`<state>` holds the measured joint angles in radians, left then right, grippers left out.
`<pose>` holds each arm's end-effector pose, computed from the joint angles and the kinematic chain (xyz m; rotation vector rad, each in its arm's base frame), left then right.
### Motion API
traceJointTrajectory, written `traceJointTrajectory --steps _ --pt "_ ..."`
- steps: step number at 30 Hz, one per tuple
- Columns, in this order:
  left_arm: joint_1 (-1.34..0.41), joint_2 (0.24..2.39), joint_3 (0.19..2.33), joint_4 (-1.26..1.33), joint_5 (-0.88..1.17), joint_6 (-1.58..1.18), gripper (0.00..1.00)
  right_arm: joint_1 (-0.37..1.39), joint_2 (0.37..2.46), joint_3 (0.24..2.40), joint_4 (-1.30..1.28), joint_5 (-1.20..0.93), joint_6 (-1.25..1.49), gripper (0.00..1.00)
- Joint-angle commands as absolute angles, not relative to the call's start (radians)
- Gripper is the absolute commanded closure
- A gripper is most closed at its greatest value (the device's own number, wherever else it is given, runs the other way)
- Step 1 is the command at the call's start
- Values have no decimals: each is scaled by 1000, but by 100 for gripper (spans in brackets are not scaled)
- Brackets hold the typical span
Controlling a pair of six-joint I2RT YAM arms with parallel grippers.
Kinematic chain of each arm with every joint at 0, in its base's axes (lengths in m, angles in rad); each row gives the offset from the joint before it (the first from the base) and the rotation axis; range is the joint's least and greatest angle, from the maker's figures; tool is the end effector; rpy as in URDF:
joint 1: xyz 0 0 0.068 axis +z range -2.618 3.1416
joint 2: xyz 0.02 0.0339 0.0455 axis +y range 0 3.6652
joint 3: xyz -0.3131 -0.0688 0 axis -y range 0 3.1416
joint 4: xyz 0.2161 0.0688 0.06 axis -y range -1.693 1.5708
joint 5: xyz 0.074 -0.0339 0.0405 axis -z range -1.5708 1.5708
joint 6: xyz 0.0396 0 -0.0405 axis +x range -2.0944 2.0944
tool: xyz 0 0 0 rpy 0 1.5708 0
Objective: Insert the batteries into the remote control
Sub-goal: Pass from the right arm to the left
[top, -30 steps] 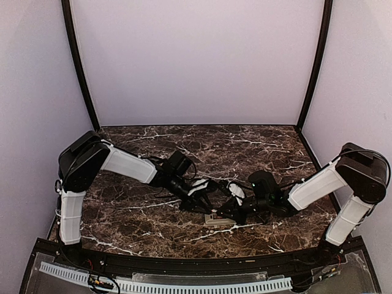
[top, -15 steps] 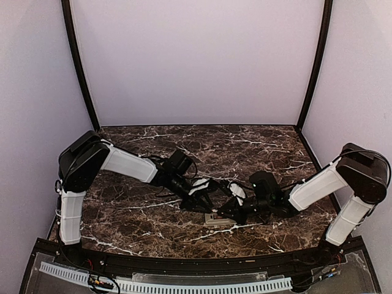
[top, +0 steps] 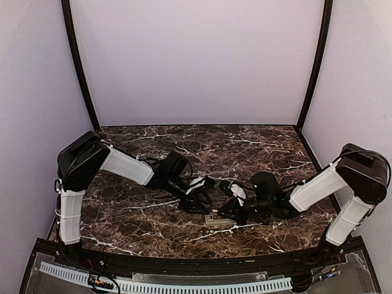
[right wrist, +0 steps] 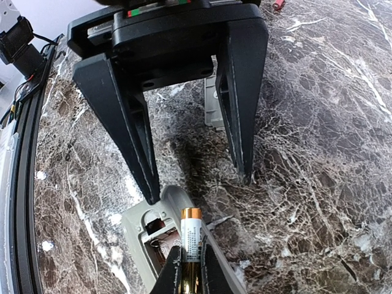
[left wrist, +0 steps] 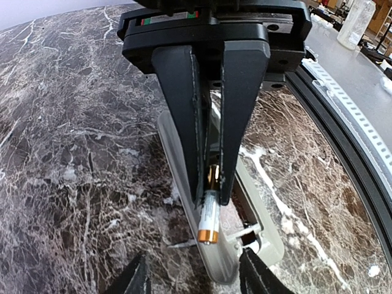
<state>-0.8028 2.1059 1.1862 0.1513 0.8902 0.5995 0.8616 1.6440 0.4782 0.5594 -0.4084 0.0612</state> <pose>0.2762 -0.3303 0.1786 1.7547 1.3902 -1.1357 0.1664 0.2181 0.1879 -1.1124 1.9973 0.9511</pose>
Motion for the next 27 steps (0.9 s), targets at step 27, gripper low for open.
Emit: traceJointTrajectory --steps 27 --pt "-846 2087 891 911 713 -237 41 887 1687 437 473 -473 60 92"
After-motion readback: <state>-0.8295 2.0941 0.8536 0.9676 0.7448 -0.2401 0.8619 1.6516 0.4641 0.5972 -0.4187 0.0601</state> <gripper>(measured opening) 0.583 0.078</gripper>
